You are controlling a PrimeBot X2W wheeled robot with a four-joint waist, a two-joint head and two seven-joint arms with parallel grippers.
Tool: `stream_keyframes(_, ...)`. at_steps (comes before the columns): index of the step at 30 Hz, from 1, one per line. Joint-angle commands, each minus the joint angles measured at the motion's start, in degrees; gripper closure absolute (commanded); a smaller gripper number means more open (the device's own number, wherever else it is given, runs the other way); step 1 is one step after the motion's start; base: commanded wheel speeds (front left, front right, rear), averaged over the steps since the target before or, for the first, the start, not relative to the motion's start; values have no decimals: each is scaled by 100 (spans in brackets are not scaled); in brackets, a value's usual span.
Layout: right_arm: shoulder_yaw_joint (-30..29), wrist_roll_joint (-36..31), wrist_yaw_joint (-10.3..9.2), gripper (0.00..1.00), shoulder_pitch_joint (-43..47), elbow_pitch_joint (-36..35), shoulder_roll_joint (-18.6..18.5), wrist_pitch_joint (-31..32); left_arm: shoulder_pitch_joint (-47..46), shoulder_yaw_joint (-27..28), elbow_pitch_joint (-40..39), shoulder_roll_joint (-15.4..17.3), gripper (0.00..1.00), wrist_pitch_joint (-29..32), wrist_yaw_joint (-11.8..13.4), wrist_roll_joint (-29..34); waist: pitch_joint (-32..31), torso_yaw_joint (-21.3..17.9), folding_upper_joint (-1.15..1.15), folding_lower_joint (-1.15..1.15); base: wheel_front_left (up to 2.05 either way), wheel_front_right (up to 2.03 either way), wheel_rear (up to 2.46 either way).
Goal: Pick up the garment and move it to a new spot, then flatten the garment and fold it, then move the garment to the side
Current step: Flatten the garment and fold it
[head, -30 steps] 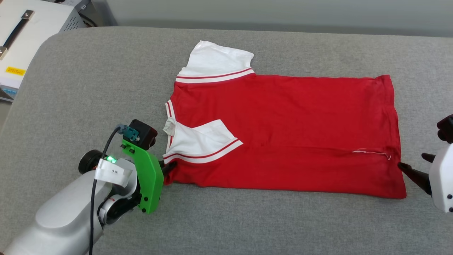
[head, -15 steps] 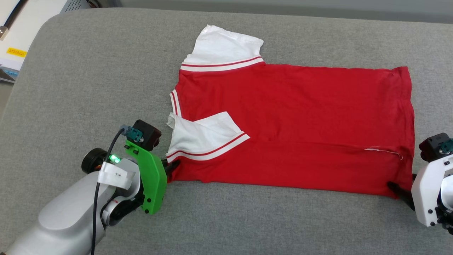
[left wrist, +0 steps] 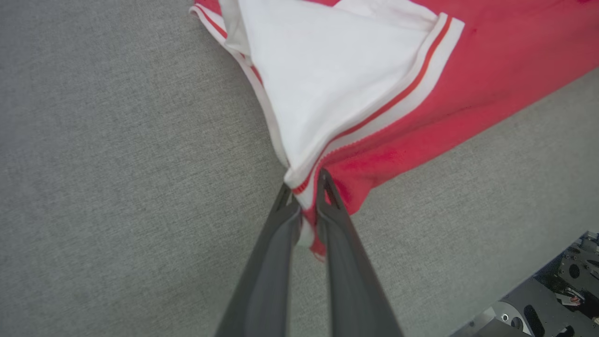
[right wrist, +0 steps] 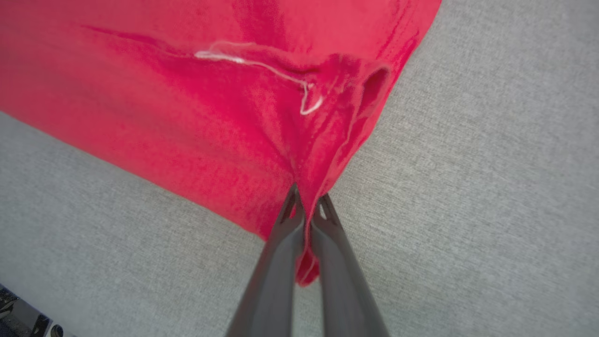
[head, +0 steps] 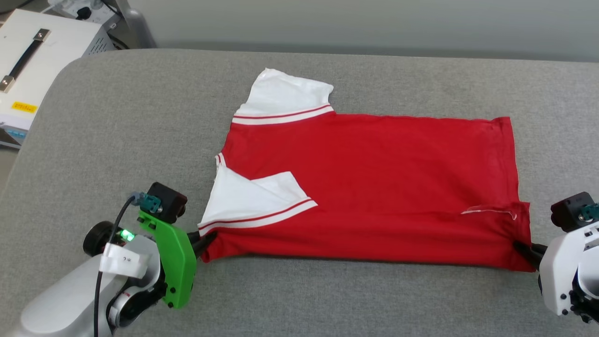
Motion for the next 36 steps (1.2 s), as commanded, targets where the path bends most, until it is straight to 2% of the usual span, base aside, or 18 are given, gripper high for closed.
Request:
stream_keyframes(1, -79, 23, -3, 100, 164, -87, -62, -29, 157, 27, -92, 121, 100, -20, 73, -50, -170, -71, 0, 0, 0, 0, 0)
stream_keyframes(8, -598, -34, -3, 100, 885, -662, -80, 80, 639, -1, -833, 501, 100, 24, 392, -141, -332, -83, 0, 0, 0, 0, 0)
stream_keyframes(14, -1194, -158, -3, 100, 1552, -1043, -15, 296, 1057, -102, -1301, 661, 100, 38, 673, -191, -320, -99, 0, 0, 0, 0, 0)
stream_keyframes(20, -1441, -278, -3, 100, 1805, -999, 255, 509, 1262, -193, -1248, 541, 100, -44, 785, -205, -138, -125, 0, 0, 0, 0, 0)
stream_keyframes(27, -1297, -498, -3, 100, 1641, -364, 620, 448, 1302, -259, -717, 299, 100, -175, 688, -227, -20, -119, 0, 0, 0, 0, 0)
stream_keyframes(28, -1286, -512, -3, 86, 1619, -302, 663, 386, 1299, -252, -664, 275, 100, -207, 679, -230, -28, -108, 0, 0, 0, 0, 0)
stream_keyframes(29, -1273, -522, -3, 65, 1598, -240, 711, 305, 1301, -247, -624, 259, 55, -230, 646, -248, -49, -94, 0, 0, 0, 0, 0)
stream_keyframes(30, -1269, -532, -3, 52, 1586, -203, 740, 238, 1303, -240, -606, 260, 0, -245, 619, -266, -70, -84, 0, 0, 0, 0, 0)
stream_keyframes(31, -1275, -599, -3, 0, 1566, -189, 743, 115, 1292, -209, -601, 270, 0, -295, 605, -271, -101, -63, 0, 0, 0, 0, 0)
stream_keyframes(36, -1548, -864, -3, 0, 1550, -332, 882, -586, 1189, -68, -757, 491, 0, -496, 660, -123, -248, 13, 0, 0, 0, 0, 0)
